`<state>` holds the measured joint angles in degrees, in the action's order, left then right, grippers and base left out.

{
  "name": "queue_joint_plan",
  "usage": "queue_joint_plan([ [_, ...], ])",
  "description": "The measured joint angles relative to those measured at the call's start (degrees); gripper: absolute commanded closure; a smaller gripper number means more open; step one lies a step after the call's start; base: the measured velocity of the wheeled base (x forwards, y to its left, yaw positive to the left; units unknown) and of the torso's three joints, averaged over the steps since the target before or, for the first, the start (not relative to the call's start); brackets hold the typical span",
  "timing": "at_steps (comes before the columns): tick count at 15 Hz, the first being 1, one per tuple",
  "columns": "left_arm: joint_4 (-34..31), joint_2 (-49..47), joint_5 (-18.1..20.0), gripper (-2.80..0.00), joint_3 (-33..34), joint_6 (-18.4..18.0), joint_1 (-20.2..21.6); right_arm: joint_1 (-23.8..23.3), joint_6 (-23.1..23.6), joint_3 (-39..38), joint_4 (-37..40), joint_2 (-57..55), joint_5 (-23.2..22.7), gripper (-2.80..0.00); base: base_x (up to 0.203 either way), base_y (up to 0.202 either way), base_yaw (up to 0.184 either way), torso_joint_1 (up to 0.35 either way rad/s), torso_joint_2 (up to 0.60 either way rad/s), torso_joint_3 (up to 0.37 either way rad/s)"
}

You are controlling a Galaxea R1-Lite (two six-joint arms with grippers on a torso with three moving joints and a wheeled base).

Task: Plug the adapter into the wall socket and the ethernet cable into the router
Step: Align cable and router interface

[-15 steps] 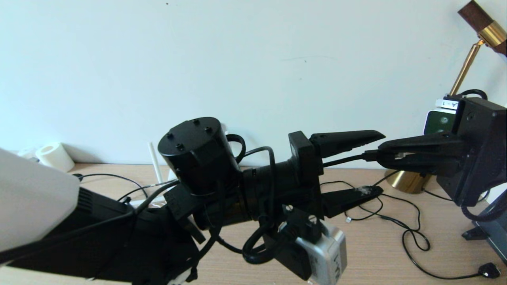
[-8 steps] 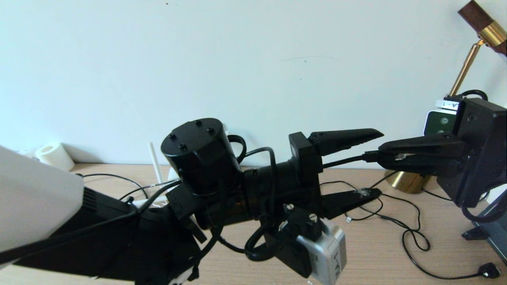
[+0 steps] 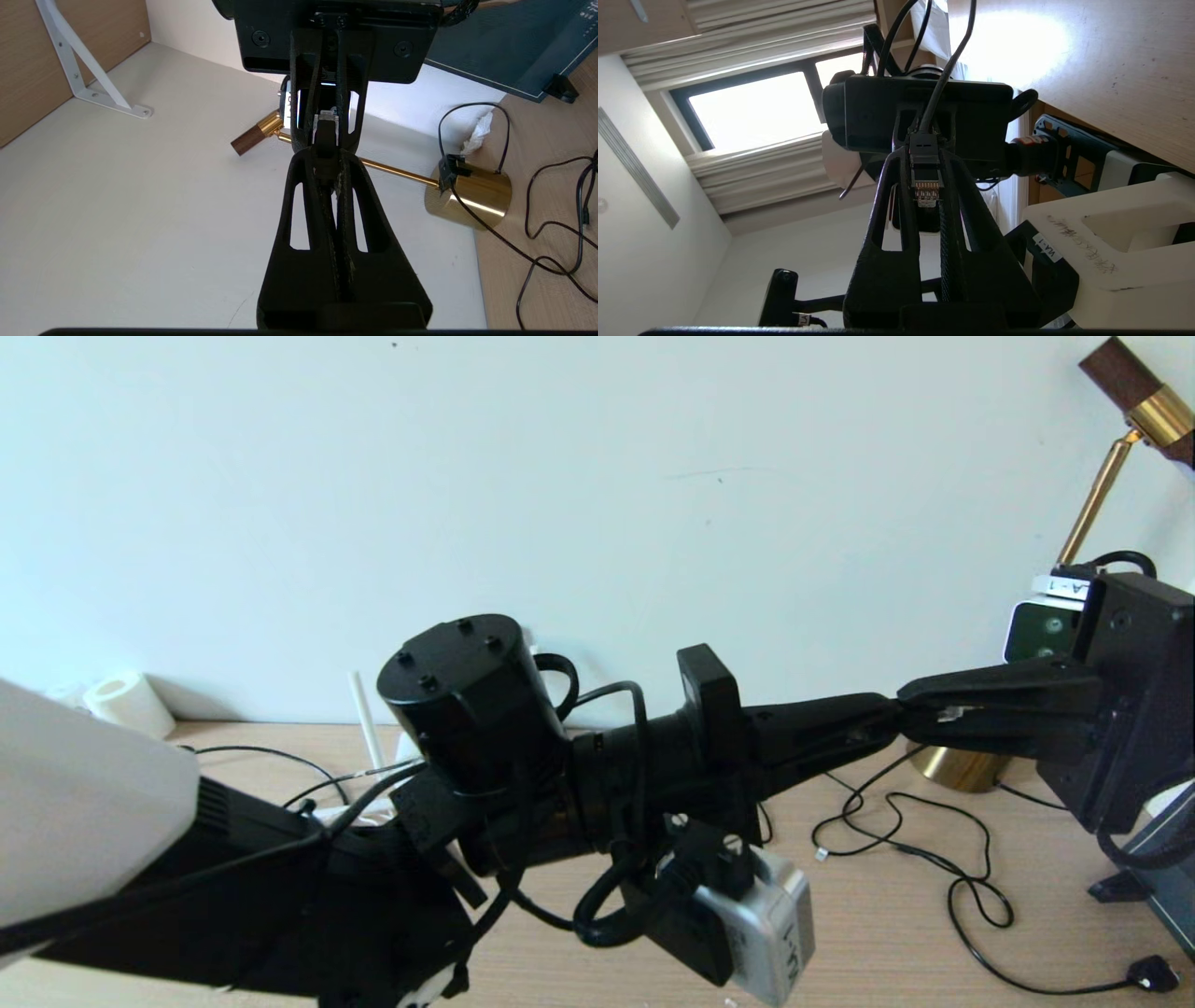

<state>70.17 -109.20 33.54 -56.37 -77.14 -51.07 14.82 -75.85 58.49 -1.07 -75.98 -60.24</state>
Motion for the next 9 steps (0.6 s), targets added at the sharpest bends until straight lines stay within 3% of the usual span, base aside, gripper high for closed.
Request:
queue_joint_plan([
  [4, -0.1, 0.1, 0.0, 0.00, 0.2, 0.0, 0.0, 0.0, 0.1, 0.0, 0.0, 0.0, 0.0, 0.00, 0.000, 0.000, 0.000, 0.000, 0.00, 0.000],
  [5, -0.2, 0.2, 0.0, 0.00, 0.3, -0.1, 0.0, 0.0, 0.4, 0.0, -0.1, 0.0, 0.0, -2.80, 0.000, 0.000, 0.000, 0.000, 0.00, 0.000],
  [9, -0.5, 0.2, 0.0, 0.00, 0.3, 0.0, 0.0, 0.1, 2.8, -0.8, -0.4, 0.4, 0.0, -2.80, 0.000, 0.000, 0.000, 0.000, 0.00, 0.000],
])
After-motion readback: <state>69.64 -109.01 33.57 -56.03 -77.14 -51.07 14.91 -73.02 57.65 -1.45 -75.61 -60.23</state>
